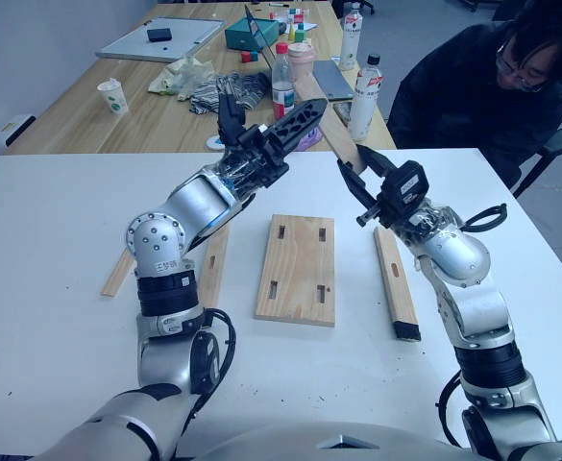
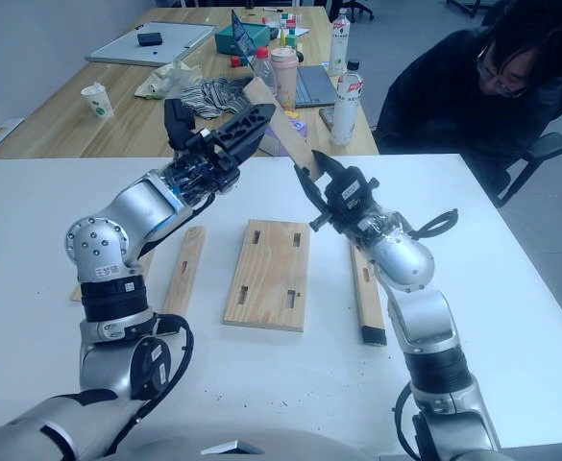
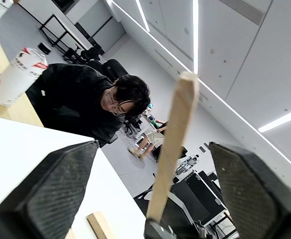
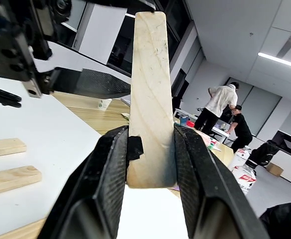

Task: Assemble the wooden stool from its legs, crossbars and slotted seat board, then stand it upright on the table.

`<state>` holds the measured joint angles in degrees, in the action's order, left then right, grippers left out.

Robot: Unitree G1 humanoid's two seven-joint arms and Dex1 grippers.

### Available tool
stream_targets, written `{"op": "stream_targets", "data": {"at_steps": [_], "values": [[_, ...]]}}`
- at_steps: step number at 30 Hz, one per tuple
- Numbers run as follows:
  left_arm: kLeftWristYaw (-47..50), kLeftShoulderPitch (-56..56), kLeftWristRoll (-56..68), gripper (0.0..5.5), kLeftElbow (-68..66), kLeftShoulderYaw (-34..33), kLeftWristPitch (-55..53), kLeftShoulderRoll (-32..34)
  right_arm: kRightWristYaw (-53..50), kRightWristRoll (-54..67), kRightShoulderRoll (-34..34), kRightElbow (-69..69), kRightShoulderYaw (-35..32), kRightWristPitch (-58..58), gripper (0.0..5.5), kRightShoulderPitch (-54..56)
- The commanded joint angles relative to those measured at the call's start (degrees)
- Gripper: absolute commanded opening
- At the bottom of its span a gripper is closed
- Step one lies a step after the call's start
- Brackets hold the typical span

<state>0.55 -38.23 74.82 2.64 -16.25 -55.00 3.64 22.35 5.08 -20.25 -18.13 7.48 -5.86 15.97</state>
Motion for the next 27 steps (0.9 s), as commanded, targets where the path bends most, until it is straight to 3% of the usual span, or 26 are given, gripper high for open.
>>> {"op": "stream_targets", "data": {"at_steps": [1,6,27], "values": [[-0.8,-1.0,-2.0,4.12,-0.9,0.7,1.6,0.4,2.0,0.7,0.8,-1.2,2.0,-1.2,1.31,-1.4],[-3.0,-2.2,-3.1,3.86,-2.0,0.7,2.6,0.8,2.5,0.2,1.1,-1.0,2.8,-1.6,1.31,-1.7],[-4.4,-2.1,-4.5,0.57,-2.0,2.1,2.9,-0.4,2.6,1.1,2.1,-0.6,1.3,-3.2,1.31,-1.3]]}}
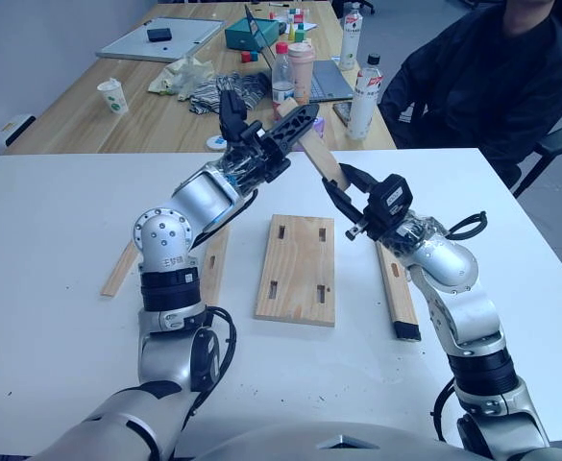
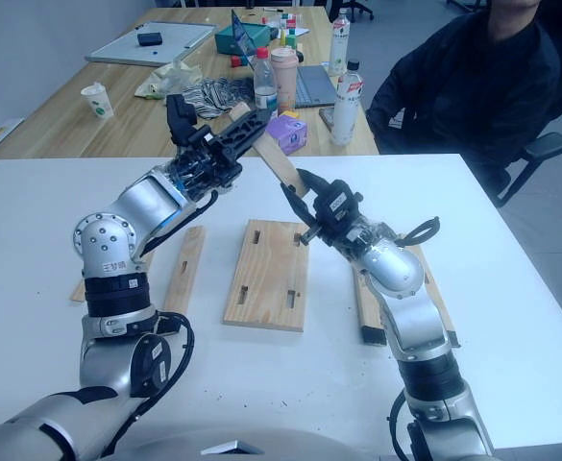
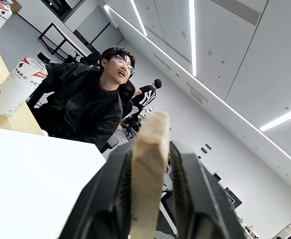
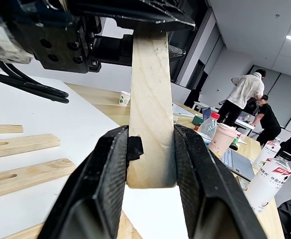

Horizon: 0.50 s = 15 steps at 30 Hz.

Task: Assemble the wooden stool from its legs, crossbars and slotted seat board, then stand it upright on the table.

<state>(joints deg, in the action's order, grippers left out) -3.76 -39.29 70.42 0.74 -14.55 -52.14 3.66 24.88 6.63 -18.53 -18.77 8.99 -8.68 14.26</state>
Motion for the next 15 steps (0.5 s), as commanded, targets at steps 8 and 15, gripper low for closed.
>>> {"op": "stream_targets", "data": {"at_steps": [8,15], "values": [[-0.5,-0.6,-0.9,0.50,-0.1,0.1,0.4,-0.2,0.1,-0.4,0.6,0.8,0.1,0.2,1.31,0.4],[-1.3,-0.5,-2.9,0.47,-0.2,0.3,0.9,0.6,0.2,1.6,1.1,0.9,-0.7,-0.6,1.68,0.4]]}}
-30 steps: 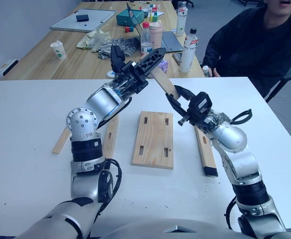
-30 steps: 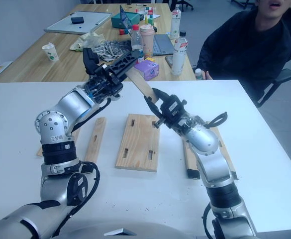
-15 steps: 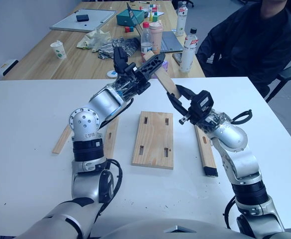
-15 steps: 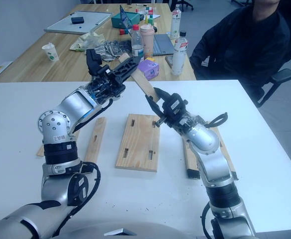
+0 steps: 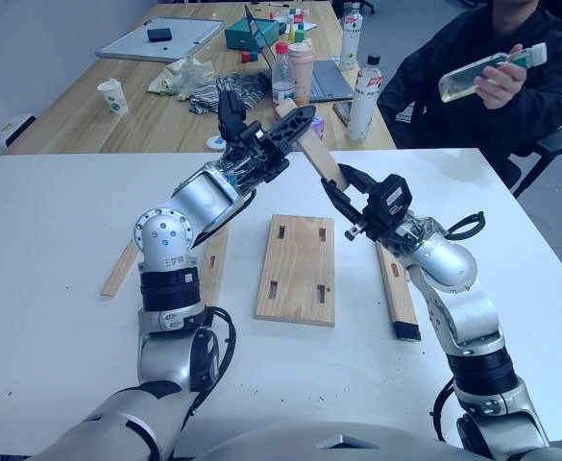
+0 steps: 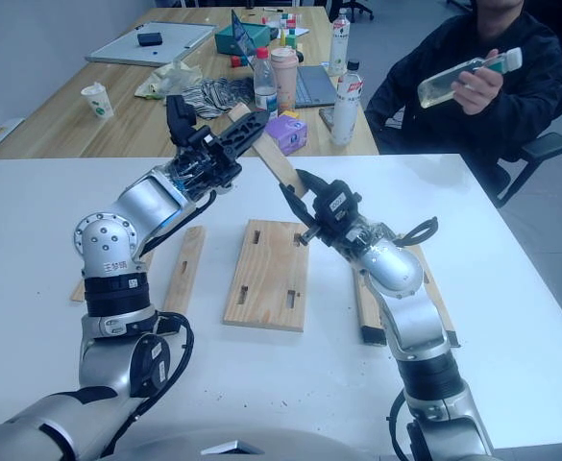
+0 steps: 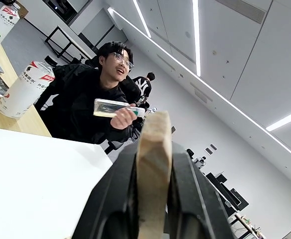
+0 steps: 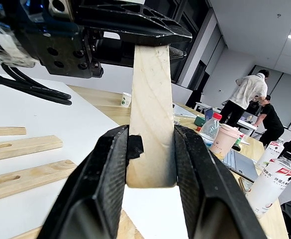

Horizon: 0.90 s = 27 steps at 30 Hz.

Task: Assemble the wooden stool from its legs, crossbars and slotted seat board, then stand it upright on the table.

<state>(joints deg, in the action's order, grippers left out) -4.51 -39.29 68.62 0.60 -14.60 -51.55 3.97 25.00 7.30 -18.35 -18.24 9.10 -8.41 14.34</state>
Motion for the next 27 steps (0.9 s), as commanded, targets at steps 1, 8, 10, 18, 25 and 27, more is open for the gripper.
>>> {"op": "stream_targets", "data": {"at_steps": [1,8,10,18,25,27], "values": [[-0.7,-0.3,-1.6,0.44,-0.2,0.4,0.6,0.5,0.2,1.2,0.9,0.5,-1.1,-0.8,1.80,0.3],[-4.1,1.2,-13.3,0.39,-2.8,1.7,7.3,5.4,-0.1,0.9,-1.3,2.3,-4.4,0.4,3.05,0.0],[-5.3,1.3,-18.1,0.39,-4.1,2.4,11.1,6.4,0.4,0.3,-2.0,3.1,-5.2,1.0,3.32,-0.1],[-11.3,3.1,-30.9,0.39,-8.4,2.3,23.5,10.2,-0.1,-2.3,-6.0,13.5,-11.1,6.2,3.38,-0.9],[-14.5,7.8,-35.5,0.39,-9.5,1.1,23.8,15.4,-4.8,-4.0,-4.8,15.6,-14.2,9.0,3.38,-3.3],[-14.8,10.4,-34.8,0.39,-8.0,-0.2,21.8,16.5,-5.8,-4.3,-4.7,15.0,-14.5,9.0,3.38,-4.3]]}}
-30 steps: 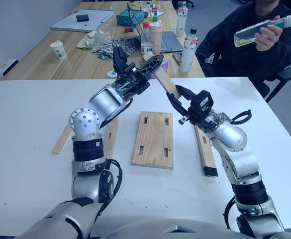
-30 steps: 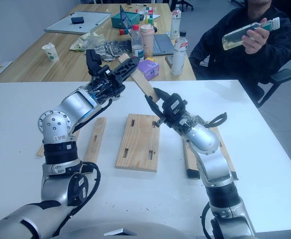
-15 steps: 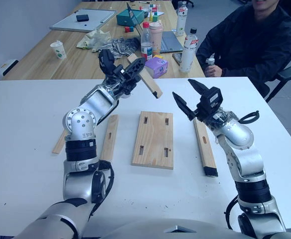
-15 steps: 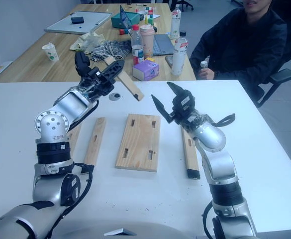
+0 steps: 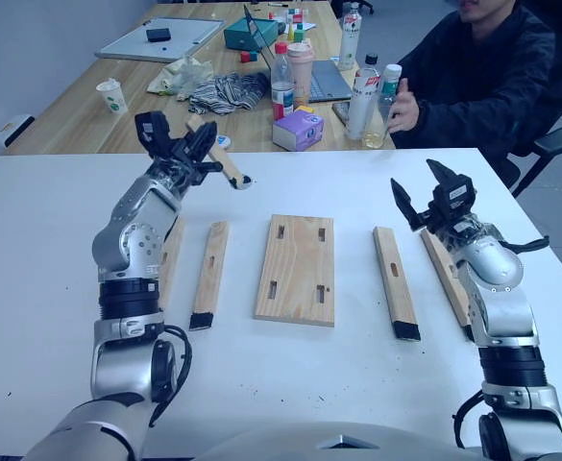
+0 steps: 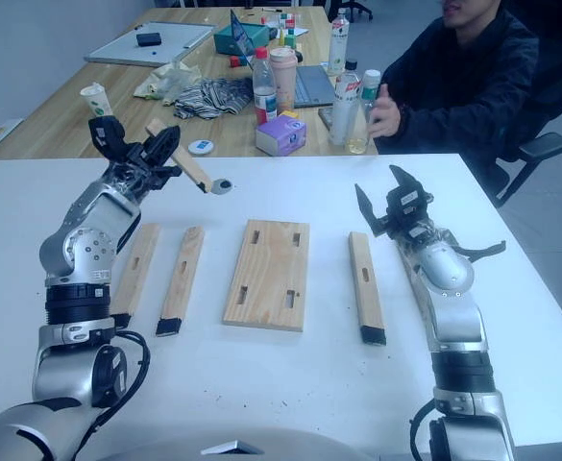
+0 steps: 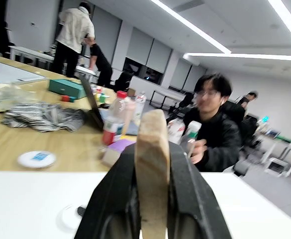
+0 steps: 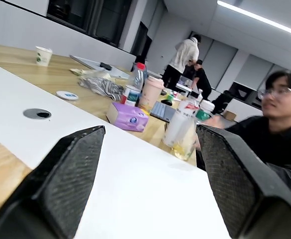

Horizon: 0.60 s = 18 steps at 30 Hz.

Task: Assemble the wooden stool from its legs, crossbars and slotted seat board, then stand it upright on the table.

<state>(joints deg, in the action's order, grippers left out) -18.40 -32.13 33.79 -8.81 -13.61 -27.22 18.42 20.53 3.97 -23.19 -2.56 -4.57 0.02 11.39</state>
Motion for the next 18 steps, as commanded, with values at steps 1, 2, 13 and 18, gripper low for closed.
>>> {"op": "stream_targets", "data": {"at_steps": [1,2,13,18], "values": [[-0.8,4.8,0.7,0.39,2.4,-2.0,-3.8,2.3,-1.6,-0.9,0.3,-0.5,-0.8,0.6,3.38,-1.6],[-0.8,6.0,1.3,0.39,3.2,-2.5,-4.9,2.5,-2.0,-0.9,0.5,-0.6,-0.8,0.6,3.38,-1.9],[1.7,16.3,1.9,0.39,12.1,-3.9,-12.6,2.5,-4.1,-1.7,0.9,-0.2,-0.3,1.5,3.38,-4.7],[1.6,17.1,1.3,0.39,12.5,-4.2,-14.4,3.0,-5.0,-2.2,1.2,-1.3,-0.2,1.5,3.38,-6.9]]}}
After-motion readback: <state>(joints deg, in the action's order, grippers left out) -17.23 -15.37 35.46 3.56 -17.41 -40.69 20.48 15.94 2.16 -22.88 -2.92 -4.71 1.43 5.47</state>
